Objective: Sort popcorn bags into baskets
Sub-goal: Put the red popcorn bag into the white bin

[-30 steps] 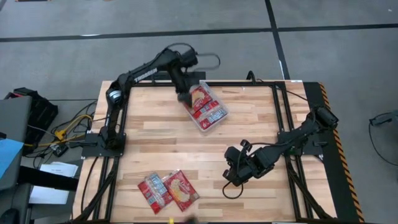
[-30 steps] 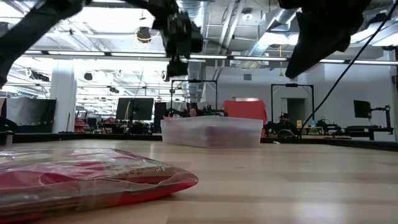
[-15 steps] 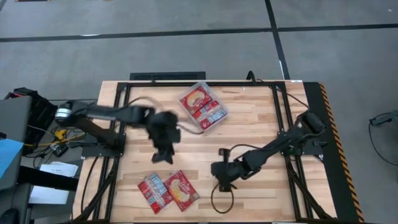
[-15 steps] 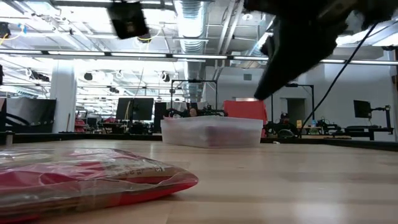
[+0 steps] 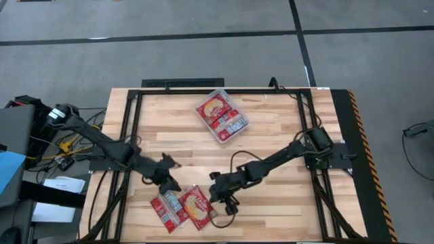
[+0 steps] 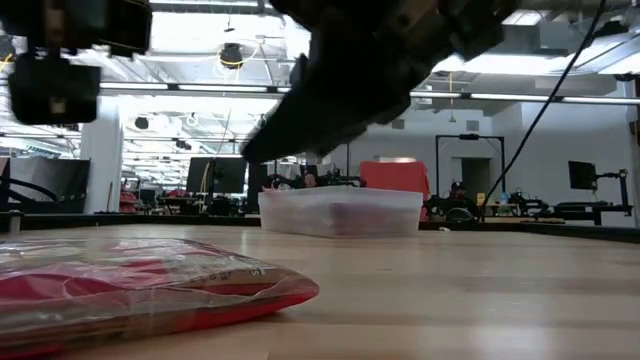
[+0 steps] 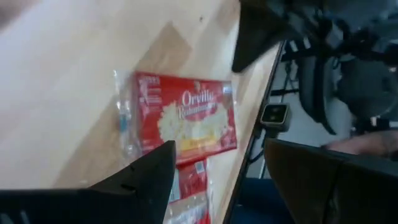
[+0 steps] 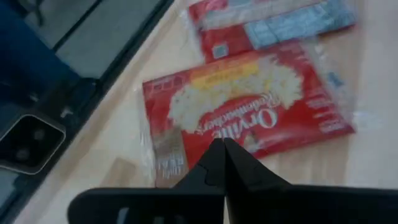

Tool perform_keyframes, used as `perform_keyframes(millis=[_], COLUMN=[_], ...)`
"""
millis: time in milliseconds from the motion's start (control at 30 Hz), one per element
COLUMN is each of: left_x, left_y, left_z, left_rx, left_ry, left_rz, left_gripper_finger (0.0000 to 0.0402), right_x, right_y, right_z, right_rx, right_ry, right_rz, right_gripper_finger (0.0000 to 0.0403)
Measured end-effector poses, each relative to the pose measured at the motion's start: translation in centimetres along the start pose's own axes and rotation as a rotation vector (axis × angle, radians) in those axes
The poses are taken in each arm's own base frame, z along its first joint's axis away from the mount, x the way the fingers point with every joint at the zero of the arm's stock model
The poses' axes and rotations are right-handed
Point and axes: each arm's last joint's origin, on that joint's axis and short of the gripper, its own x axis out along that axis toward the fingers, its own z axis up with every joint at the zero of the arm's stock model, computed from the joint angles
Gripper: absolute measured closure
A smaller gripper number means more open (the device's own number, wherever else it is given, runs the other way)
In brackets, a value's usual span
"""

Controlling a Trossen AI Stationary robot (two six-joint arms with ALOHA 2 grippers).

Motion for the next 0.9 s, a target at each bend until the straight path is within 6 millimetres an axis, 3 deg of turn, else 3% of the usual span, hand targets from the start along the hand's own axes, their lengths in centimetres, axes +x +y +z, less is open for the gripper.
perform_keyframes(millis=[233, 433, 600, 900], left_x=[0.5, 0.5, 0.5, 0.6], left_y=[0.3, -0.1, 0.0, 0.9], left_z=[-1.5, -1.5, -1.4, 0.3], left_rx=[-0.015, 0.022, 0.030, 0.087], left_ry=[-0.025, -0.035, -0.049, -0.200], left_rz=[0.041, 0.008, 0.015, 0.116], left_gripper_finger=[0.0168, 0.0168, 0.0168, 0.0168], right_x=[2.7, 4.6, 4.0, 0.1], right_y=[-0.9, -2.7, -4.8, -8.8], right_z=[1.3, -0.4, -0.9, -0.5], right_rx=[-0.068, 0.017, 0.128, 0.218], right_ry=[-0.029, 0.039, 0.103, 0.208], right_rz=[0.088, 0.081, -0.013, -0.230], right_gripper_finger=[0.0397, 0.0389, 0.0394, 0.0381])
